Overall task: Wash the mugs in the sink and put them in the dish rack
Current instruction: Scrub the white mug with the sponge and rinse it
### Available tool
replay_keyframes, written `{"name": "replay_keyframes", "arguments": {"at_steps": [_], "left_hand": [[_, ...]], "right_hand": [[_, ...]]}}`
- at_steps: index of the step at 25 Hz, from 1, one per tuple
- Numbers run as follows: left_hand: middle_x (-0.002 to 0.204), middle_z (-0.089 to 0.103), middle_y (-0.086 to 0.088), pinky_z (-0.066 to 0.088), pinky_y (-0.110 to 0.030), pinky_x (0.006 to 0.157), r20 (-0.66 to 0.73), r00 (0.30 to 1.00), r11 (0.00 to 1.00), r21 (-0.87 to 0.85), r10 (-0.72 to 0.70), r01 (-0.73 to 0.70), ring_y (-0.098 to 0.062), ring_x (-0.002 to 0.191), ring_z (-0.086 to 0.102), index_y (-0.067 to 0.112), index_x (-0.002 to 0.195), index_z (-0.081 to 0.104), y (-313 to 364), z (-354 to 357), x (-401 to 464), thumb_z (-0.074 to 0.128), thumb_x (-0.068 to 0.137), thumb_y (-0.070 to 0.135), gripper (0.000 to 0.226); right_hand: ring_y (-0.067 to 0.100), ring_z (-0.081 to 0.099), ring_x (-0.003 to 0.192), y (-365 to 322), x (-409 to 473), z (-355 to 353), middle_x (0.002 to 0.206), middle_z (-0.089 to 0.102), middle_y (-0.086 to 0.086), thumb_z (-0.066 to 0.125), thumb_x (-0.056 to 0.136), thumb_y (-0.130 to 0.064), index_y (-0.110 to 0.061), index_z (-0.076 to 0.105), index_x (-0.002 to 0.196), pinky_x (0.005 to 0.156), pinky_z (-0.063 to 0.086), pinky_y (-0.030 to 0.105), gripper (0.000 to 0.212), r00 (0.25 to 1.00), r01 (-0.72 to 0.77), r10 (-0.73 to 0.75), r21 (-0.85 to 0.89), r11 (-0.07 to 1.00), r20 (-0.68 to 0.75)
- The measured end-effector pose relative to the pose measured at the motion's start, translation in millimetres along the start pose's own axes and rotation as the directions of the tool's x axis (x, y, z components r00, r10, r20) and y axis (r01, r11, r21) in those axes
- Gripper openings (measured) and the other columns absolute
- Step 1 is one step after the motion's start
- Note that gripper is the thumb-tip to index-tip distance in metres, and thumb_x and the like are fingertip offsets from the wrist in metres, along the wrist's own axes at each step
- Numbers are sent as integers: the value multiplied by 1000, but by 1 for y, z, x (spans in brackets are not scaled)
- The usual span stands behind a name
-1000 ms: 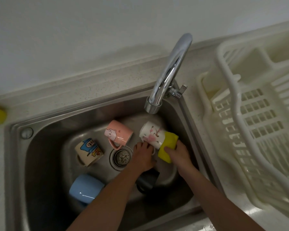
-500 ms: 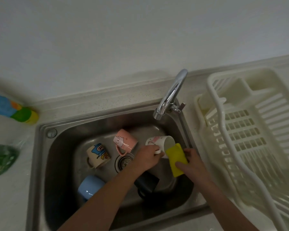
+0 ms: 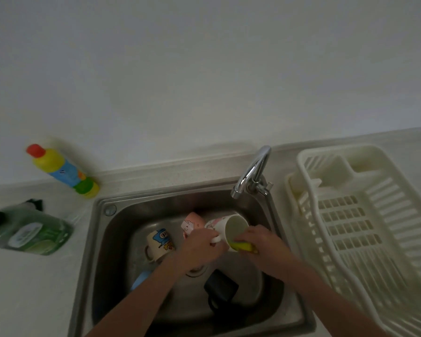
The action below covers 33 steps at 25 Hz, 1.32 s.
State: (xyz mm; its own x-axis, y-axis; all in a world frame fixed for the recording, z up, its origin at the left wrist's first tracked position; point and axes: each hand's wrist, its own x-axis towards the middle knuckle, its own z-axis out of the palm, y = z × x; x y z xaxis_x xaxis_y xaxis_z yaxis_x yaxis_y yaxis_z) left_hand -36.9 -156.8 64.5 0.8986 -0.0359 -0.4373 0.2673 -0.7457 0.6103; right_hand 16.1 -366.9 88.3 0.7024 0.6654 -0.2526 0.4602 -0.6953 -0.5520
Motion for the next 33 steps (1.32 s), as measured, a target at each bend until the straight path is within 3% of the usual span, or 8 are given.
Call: {"name": "replay_keyframes", "arguments": {"at_steps": [7,13,20,22,24,27,29,33], "left_hand": [[50,45,14,30,-9,52,-48,995,996,-9,-90,90,3,49,45,28,51,48,-23,-44,-46,68,87,36,42],[80,71,-2,52,-25,68,-42,978,949,-253,-204,187,-10,74,67,11,92,73,-47,-52,-91,63,91,34,25],[81,68,3,49,-18,59,-97,984,986,-89,-150,142,-14,78,68,17,89,66,-69,-73,-113,69,81,36,20],[89,67,6,48,-20,66,-178,980,994,-76,-85,72,-11,84,64,20,99,68,-73,-79,-119,73,81,37,24],[105,70,0,49,-24,79,-208,978,999,-33,2,-9,-16,96,65,19,110,68,-83,-83,-121,74,83,38,34],[105,69,-5,37,-15,78,-156,983,995,53,95,-88,-21,99,64,15,107,69,-92,-86,-124,66,88,46,37],[95,67,-6,36,-16,74,-157,979,991,48,129,-123,-22,91,64,12,96,67,-100,-92,-123,63,88,47,35],[106,69,-10,40,-23,79,-92,970,970,118,224,-212,-26,101,64,13,103,67,-105,-106,-121,62,93,41,30]], "right_hand": [[6,48,129,-36,18,10,142,51,-15,69,86,-36,-35,49,140,108,38,25,58,947,195,-189,2,981,261],[14,56,123,-76,30,30,139,56,-8,60,94,-28,-35,48,140,101,43,26,48,915,360,-297,-215,908,274],[16,52,128,-129,27,30,142,55,-3,56,98,-25,-24,48,142,106,40,26,45,918,380,-306,-341,860,250],[14,59,117,-145,25,34,131,62,-4,59,97,-28,-24,56,136,96,44,18,39,963,236,-189,-259,936,192],[16,65,101,-162,27,37,117,66,1,64,95,-28,-12,62,125,87,51,18,34,992,-38,24,116,992,123],[35,67,104,-192,26,28,121,62,19,61,97,-18,-7,57,122,78,61,48,28,921,-369,298,812,453,253],[37,64,109,-210,31,25,127,59,21,57,99,-14,-8,54,127,77,61,47,30,892,-427,318,828,362,321],[25,48,129,-230,25,33,144,46,9,45,104,-15,-8,45,144,107,39,30,41,920,-358,248,394,847,302]]}}
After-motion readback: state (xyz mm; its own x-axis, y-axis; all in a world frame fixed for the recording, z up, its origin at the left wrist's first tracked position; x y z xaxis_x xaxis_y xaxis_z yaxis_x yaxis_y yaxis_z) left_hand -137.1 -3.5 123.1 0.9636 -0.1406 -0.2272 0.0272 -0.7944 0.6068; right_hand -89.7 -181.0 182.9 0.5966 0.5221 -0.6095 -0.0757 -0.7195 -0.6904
